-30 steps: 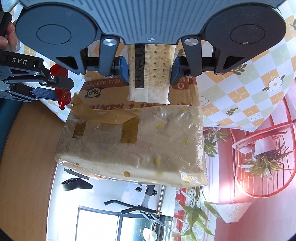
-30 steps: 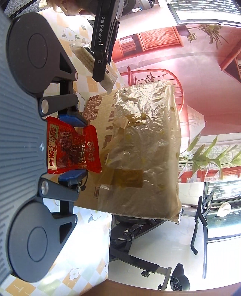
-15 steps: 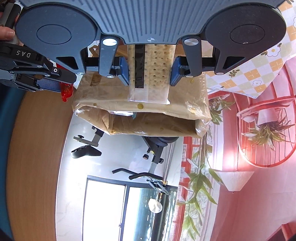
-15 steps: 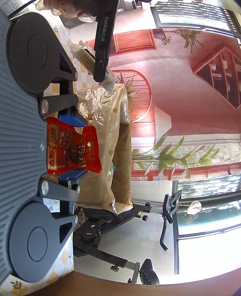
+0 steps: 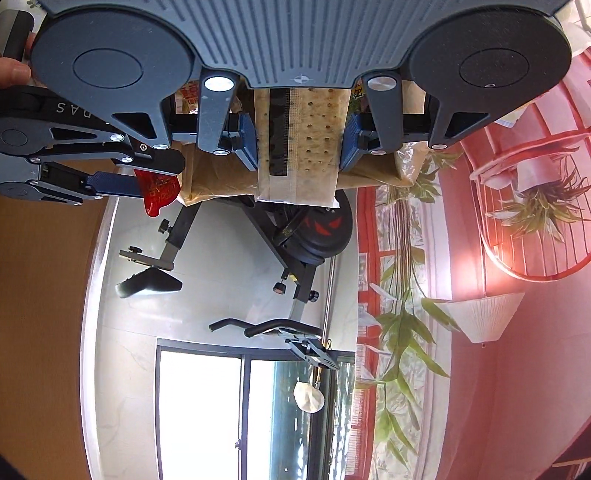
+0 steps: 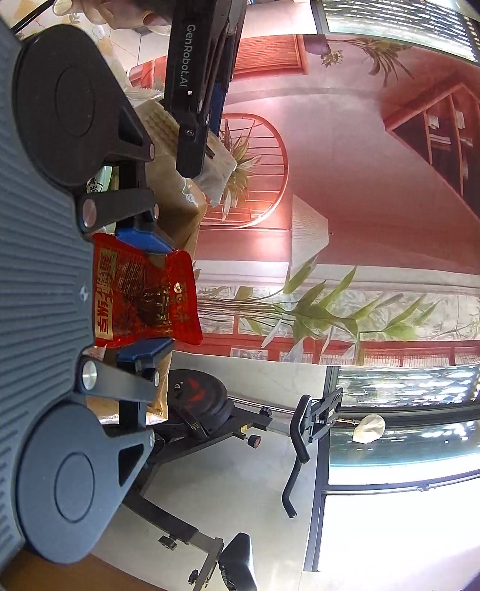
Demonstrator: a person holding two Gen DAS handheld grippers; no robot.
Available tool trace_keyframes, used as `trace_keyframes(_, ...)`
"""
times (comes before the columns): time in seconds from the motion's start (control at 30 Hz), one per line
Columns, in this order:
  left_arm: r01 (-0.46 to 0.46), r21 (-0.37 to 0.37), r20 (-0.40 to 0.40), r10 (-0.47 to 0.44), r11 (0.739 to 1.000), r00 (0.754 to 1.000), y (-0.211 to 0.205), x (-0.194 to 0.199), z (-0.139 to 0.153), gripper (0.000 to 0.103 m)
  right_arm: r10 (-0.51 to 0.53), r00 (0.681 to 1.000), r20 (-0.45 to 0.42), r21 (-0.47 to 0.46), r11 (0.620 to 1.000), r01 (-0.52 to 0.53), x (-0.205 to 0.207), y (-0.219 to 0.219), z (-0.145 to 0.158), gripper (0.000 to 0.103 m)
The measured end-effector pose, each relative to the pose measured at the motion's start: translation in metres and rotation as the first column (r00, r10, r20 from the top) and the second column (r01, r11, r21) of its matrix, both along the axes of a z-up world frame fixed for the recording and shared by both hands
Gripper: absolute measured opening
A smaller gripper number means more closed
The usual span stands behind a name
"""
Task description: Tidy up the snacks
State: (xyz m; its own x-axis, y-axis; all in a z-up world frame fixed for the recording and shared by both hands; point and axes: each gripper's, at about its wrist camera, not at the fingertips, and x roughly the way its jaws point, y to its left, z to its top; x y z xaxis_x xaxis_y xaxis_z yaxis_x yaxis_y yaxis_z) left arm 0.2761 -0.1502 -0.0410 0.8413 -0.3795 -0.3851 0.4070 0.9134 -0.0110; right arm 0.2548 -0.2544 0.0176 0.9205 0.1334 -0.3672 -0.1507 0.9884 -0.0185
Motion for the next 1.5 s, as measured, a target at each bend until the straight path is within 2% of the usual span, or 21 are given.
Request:
trace_keyframes(0.13, -0.035, 0.011, -0.037, 0.035, 0.999, 0.999, -0.001, 0.022, -0.008, 0.049, -0.021, 0.998, -0.057, 0.011, 1.000, 0.021, 0.022, 0.005, -0.013, 0.052)
trace_keyframes(0.23, -0.044, 0.021, -0.055, 0.045, 0.999, 0.997, 0.004, 0.028, -0.014, 0.049, -0.029, 0.996, -0.084, 0.017, 0.999, 0.031, 0.030, 0.011, -0.022, 0.054)
trace_keyframes(0.33, -0.042, 0.028, -0.062, 0.043, 0.999, 0.997, 0.009, 0.029, -0.014, 0.049, -0.059, 0.992, -0.111, 0.060, 0.996, 0.066, 0.035, 0.009, -0.028, 0.058)
trace_keyframes(0.4, -0.037, 0.031, -0.070, 0.039, 0.999, 0.997, 0.012, 0.027, -0.012, 0.057, -0.078, 0.989, -0.125, 0.064, 0.994, 0.087, 0.036, 0.007, -0.031, 0.061)
trace_keyframes(0.47, -0.038, 0.034, -0.080, 0.041, 0.999, 0.996, 0.014, 0.024, -0.007, 0.082, -0.093, 0.987, -0.131, 0.068, 0.992, 0.103, 0.034, 0.005, -0.030, 0.066)
trace_keyframes(0.5, -0.039, 0.039, -0.069, 0.041, 0.998, 0.997, 0.013, 0.021, -0.004, 0.086, -0.089, 0.987, -0.132, 0.087, 0.991, 0.101, 0.032, 0.002, -0.028, 0.073)
trace_keyframes(0.53, -0.037, 0.050, -0.052, 0.040, 0.998, 0.998, 0.014, 0.016, 0.000, 0.089, -0.092, 0.987, -0.129, 0.106, 0.989, 0.106, 0.029, -0.001, -0.025, 0.083)
trace_keyframes(0.63, -0.044, 0.076, -0.017, 0.045, 0.996, 0.999, 0.014, 0.002, 0.013, 0.091, -0.100, 0.989, -0.108, 0.144, 0.983, 0.115, 0.017, -0.005, -0.013, 0.092)
trace_keyframes(0.83, -0.068, 0.069, 0.051, 0.064, 0.995, 0.997, 0.020, -0.035, 0.040, 0.093, -0.126, 0.987, -0.102, 0.144, 0.980, 0.140, -0.012, -0.002, 0.009, 0.103)
trace_keyframes(0.93, -0.082, 0.088, 0.065, 0.076, 0.993, 0.995, 0.019, -0.057, 0.050, 0.093, -0.133, 0.988, -0.083, 0.122, 0.982, 0.143, -0.033, 0.004, 0.022, 0.103)
trace_keyframes(1.03, -0.085, 0.111, 0.117, 0.072, 0.990, 0.990, 0.014, -0.086, 0.058, 0.094, -0.138, 0.988, -0.069, 0.090, 0.986, 0.143, -0.052, 0.013, 0.034, 0.103)
trace_keyframes(1.1, -0.101, 0.095, 0.137, 0.087, 0.990, 0.987, 0.015, -0.103, 0.062, 0.096, -0.132, 0.989, -0.068, 0.096, 0.986, 0.138, -0.067, 0.015, 0.040, 0.103)
trace_keyframes(1.27, -0.133, 0.019, 0.068, 0.131, 0.991, 0.989, 0.029, -0.130, 0.062, 0.097, -0.138, 0.989, -0.049, 0.088, 0.986, 0.142, -0.096, 0.022, 0.051, 0.103)
trace_keyframes(1.43, -0.196, 0.034, 0.054, 0.194, 0.980, 0.980, 0.036, -0.138, 0.059, 0.097, -0.132, 0.990, -0.045, 0.103, 0.985, 0.136, -0.115, 0.023, 0.055, 0.103)
trace_keyframes(1.5, -0.198, 0.019, 0.049, 0.197, 0.980, 0.979, 0.040, -0.139, 0.060, 0.097, -0.136, 0.990, -0.041, 0.105, 0.985, 0.140, -0.118, 0.023, 0.055, 0.103)
